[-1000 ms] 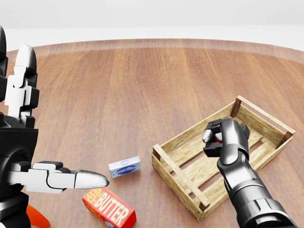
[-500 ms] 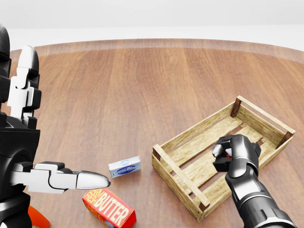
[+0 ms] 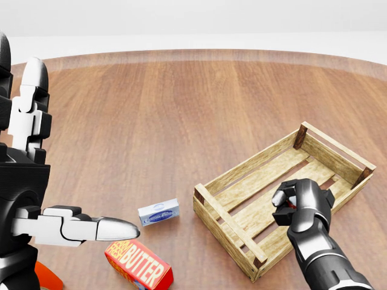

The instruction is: Pick up the tomato sauce, and put it in the wooden tray.

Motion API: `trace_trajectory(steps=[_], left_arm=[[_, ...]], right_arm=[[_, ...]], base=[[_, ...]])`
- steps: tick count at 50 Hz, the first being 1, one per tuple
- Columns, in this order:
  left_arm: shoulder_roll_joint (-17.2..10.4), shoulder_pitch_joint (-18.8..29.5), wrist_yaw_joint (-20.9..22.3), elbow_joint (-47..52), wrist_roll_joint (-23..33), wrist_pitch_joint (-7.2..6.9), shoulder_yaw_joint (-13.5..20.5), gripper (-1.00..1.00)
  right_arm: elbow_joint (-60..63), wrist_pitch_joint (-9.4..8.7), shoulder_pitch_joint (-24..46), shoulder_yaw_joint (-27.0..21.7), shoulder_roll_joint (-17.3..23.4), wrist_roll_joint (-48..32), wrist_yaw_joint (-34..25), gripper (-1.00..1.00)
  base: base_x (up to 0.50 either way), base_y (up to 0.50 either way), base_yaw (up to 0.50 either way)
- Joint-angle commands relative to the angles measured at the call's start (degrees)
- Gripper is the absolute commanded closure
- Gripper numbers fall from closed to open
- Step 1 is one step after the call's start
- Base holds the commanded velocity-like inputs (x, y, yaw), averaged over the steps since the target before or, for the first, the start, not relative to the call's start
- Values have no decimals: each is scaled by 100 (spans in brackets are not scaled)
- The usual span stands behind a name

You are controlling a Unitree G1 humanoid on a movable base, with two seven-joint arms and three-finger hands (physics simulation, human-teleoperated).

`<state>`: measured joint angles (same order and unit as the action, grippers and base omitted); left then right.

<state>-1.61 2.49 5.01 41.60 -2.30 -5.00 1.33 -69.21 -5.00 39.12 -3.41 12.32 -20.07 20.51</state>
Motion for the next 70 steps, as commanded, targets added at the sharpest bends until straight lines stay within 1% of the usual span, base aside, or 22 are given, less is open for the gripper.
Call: trace_trajectory(steps=[1,15,18,19,20,34,49,54,59,62,67,68,69,70], left_arm=[[-1,2,2,17,-11,0,11,-100],[4,2,-2,-57,4,0,-13,-100],[2,-6,-2,-6,-1,0,-9,-100],[1,-7,-2,6,-1,0,-10,-100],[0,-3,-3,26,-1,0,-9,-100],[-8,54,-2,62,-22,0,25,-100],[-9,44,-9,94,-16,0,3,-100],[-9,46,3,13,-14,0,12,-100],[-4,25,1,57,-4,0,-11,-100],[-8,35,7,75,-23,0,23,-100],[-5,55,-11,105,-32,0,18,-100],[-5,58,-12,117,-34,0,11,-100],[-6,58,-13,118,-35,0,10,-100],[-7,54,-12,122,-37,0,14,-100]], right_arm=[[33,0,31,30,-23,-141,109,100],[102,0,50,19,23,-151,135,100],[84,0,88,116,55,-317,236,100],[84,0,95,121,57,-358,239,63],[91,0,109,82,59,-349,307,-100],[102,0,170,66,83,-494,449,-100],[221,0,146,56,68,-482,402,-100],[485,0,159,69,59,-481,291,-100],[1329,0,145,48,56,-487,-30,-100],[2393,0,-51,23,25,-511,-412,-100],[4205,0,-388,3,-25,-779,-1086,-100],[4764,0,-428,-27,-44,-809,-1312,-100],[4824,0,-440,-41,-58,-837,-1344,-100],[5283,0,-471,-71,-66,-861,-1513,-100]], base=[[0,0,0],[0,0,0],[0,0,0],[0,0,0],[0,0,0],[0,0,0],[0,0,0],[0,0,0],[0,0,0],[0,0,0],[0,0,0],[0,0,0],[0,0,0],[0,0,0]])
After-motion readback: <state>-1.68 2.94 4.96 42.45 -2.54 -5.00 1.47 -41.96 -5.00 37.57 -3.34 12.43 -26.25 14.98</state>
